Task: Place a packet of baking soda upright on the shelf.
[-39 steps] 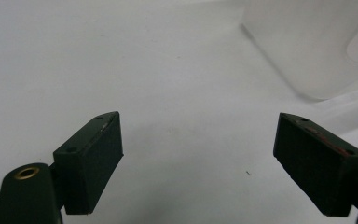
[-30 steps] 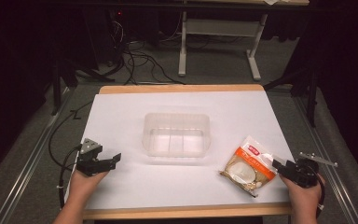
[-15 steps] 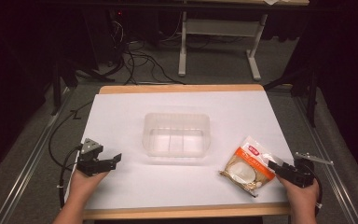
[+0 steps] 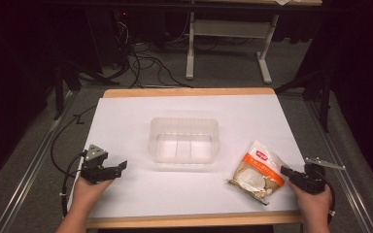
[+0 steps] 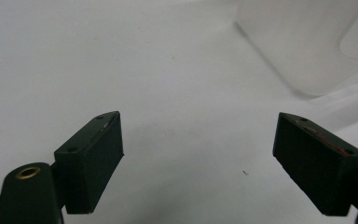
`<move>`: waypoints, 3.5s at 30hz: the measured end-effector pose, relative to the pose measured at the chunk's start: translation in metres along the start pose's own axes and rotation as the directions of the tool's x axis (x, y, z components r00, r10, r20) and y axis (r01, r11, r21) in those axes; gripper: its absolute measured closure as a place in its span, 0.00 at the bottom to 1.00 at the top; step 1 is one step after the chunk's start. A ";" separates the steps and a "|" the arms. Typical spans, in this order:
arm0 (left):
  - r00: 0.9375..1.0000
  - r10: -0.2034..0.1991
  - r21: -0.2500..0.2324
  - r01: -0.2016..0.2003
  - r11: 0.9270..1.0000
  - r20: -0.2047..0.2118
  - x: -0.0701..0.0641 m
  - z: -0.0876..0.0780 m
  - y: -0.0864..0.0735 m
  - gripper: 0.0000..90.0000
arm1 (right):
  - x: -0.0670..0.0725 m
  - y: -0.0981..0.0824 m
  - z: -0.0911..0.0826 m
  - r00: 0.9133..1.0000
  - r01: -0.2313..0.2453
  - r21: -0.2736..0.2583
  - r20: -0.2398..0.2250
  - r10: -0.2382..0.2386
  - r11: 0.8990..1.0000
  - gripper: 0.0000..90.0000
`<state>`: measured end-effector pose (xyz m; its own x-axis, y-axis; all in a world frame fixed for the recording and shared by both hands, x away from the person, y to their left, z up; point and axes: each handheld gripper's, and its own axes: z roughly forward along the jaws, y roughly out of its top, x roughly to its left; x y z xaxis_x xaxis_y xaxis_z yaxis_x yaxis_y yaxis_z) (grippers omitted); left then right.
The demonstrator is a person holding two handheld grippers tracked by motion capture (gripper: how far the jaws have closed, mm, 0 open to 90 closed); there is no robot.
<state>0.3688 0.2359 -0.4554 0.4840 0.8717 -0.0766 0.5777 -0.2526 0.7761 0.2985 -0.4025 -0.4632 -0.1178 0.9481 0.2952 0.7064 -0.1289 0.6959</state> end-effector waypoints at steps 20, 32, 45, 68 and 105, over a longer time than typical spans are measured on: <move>1.000 0.006 -0.024 -0.007 1.000 -0.023 0.002 -0.013 -0.008 0.19 | 0.046 0.025 -0.010 0.984 0.146 -0.160 -0.077 -0.160 0.976 1.00; 1.000 0.008 -0.048 -0.009 0.999 -0.026 0.003 -0.015 -0.007 0.19 | 0.064 0.039 -0.027 0.975 0.152 -0.256 -0.118 -0.187 0.955 1.00; 1.000 -0.001 -0.069 -0.001 0.998 -0.030 0.006 -0.018 -0.007 0.19 | 0.093 0.055 -0.043 0.956 0.243 -0.316 -0.085 -0.282 0.917 1.00; 1.000 0.012 -0.076 -0.013 0.997 -0.018 0.004 -0.017 -0.004 0.19 | 0.096 0.050 -0.046 0.964 0.232 -0.409 -0.027 -0.266 0.883 1.00; 1.000 0.023 -0.066 -0.023 0.998 -0.007 0.003 -0.017 -0.005 0.19 | 0.107 0.031 -0.017 0.944 0.323 -0.326 0.050 -0.325 0.888 0.78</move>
<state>0.3563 0.2468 -0.4486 0.4928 0.8684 -0.0547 0.5216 -0.2444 0.8175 0.2955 -0.3097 -0.3986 -0.3059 0.9519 0.0194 0.3616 0.0973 0.9272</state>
